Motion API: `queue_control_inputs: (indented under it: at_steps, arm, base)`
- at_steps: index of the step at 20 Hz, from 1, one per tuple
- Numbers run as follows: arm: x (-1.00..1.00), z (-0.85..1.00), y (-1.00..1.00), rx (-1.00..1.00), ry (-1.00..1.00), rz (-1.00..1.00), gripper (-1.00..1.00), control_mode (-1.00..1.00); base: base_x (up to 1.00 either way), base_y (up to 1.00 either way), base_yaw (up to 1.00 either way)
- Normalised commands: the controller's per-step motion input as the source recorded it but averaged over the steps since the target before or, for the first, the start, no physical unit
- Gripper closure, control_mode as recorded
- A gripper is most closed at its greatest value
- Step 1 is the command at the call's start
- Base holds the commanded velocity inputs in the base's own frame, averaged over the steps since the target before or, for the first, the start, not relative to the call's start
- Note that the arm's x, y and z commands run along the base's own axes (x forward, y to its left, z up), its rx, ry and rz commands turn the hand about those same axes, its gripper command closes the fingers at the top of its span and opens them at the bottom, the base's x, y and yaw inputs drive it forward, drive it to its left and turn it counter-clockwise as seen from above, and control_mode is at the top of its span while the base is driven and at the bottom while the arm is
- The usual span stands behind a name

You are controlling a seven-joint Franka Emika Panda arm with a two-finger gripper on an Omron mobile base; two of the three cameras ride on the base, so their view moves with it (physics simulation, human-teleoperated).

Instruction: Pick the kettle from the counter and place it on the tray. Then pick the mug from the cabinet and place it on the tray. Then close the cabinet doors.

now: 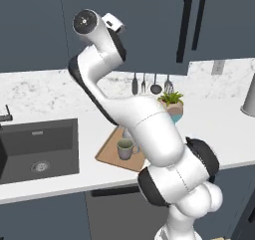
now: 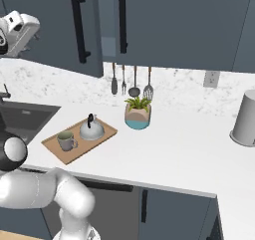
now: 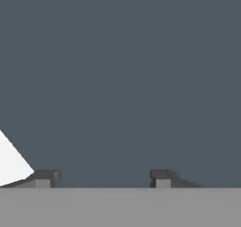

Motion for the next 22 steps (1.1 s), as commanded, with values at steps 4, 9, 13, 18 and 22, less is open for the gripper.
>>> queue_control_inputs:
  at_steps: [4, 9, 13, 18, 22]
  arm:
    - [0.69, -0.31, -1.0, -0.08, 0.02, 0.47, -1.0, -1.0]
    - [0.85, -0.48, -0.96, -0.11, 0.0, 0.41, -1.0, -1.0]
    - [0.99, -0.39, -0.48, -0.22, 0.0, 0.24, -1.0, -1.0]
    - [1.0, -0.45, -0.32, -0.21, 0.0, 0.2, -1.0, -1.0]
    - [0.94, -0.47, -0.18, -0.2, -0.02, 0.16, -1.0, -1.0]
  base:
    - [0.0, 0.0, 0.0]
    - [0.0, 0.0, 0.0]
    - [0.0, 0.0, 0.0]
    - [0.0, 0.0, 0.0]
    - [0.0, 0.0, 0.0]
